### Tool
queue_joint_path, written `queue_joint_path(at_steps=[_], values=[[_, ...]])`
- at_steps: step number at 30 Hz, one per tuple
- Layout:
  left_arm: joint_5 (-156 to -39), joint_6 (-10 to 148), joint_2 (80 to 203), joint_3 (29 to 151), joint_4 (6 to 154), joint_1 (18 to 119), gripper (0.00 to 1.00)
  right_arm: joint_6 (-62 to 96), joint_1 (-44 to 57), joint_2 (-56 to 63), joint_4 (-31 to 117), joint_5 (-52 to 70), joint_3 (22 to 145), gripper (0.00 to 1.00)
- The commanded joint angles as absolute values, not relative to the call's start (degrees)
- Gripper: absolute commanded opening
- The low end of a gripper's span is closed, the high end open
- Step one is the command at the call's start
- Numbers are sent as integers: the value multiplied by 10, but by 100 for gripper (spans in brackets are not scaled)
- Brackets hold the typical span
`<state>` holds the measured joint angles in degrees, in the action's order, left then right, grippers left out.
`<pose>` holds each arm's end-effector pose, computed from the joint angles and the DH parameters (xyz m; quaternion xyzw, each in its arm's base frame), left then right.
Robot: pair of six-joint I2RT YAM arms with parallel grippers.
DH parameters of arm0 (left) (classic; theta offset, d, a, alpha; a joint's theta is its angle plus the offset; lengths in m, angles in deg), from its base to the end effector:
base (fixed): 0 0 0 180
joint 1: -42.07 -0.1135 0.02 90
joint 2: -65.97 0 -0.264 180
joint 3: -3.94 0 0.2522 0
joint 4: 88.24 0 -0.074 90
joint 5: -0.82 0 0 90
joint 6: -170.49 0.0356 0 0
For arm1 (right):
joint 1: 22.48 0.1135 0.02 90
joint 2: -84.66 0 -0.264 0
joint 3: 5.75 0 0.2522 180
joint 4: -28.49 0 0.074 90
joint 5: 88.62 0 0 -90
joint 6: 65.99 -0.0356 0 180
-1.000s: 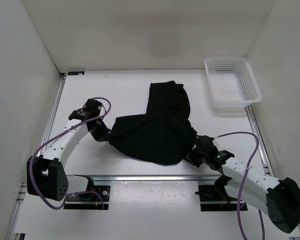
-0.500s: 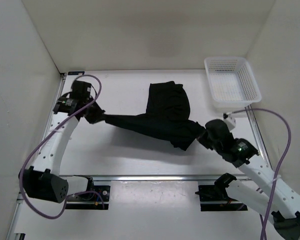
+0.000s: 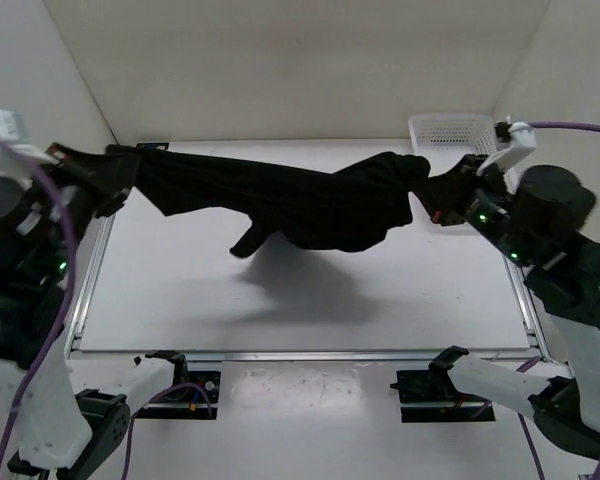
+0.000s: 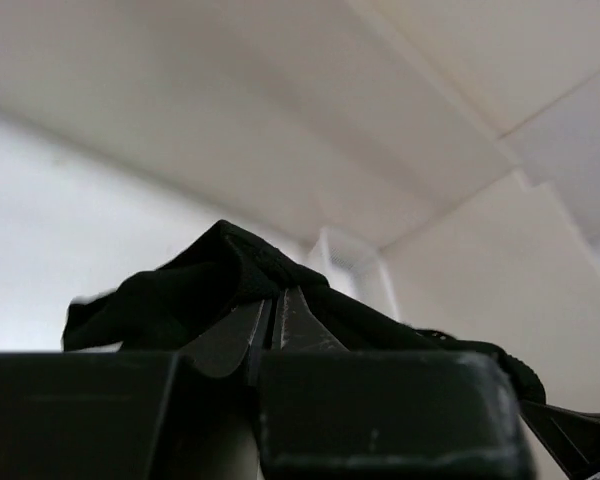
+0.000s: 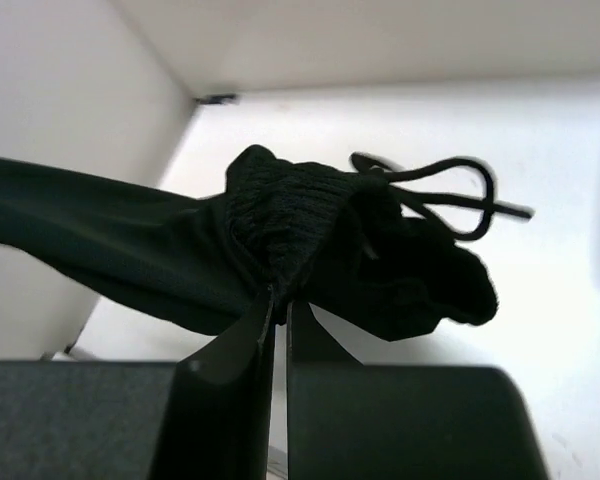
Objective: Fold and stack the shorts
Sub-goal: Flatten the shorts out
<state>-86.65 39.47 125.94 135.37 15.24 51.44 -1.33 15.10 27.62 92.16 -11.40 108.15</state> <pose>0.0764 -0.0110 0.5715 -0.2154 0.7054 -0.2726 0.6178 0.1016 0.0683 0.5333 -0.0058 0.7469 0.2733 0.6062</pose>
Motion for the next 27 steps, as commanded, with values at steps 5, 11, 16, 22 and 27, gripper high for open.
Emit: queue_joint_path(at_steps=[5,11,16,22,27], values=[[-831,461,1242,1536,116,510,10,78,150,335,945,-5,1189,0],[-845,461,1242,1548,115,510,10,53,150,347,952,3,1182,0],[-845,475,1270,1440,134,510,10,36,150,353,952,-81,1116,0],[-856,481,1387,1292,169,504,10,58,144,274,935,-224,994,0],[-895,471,1518,1228,222,470,10,86,65,147,840,-161,905,0]])
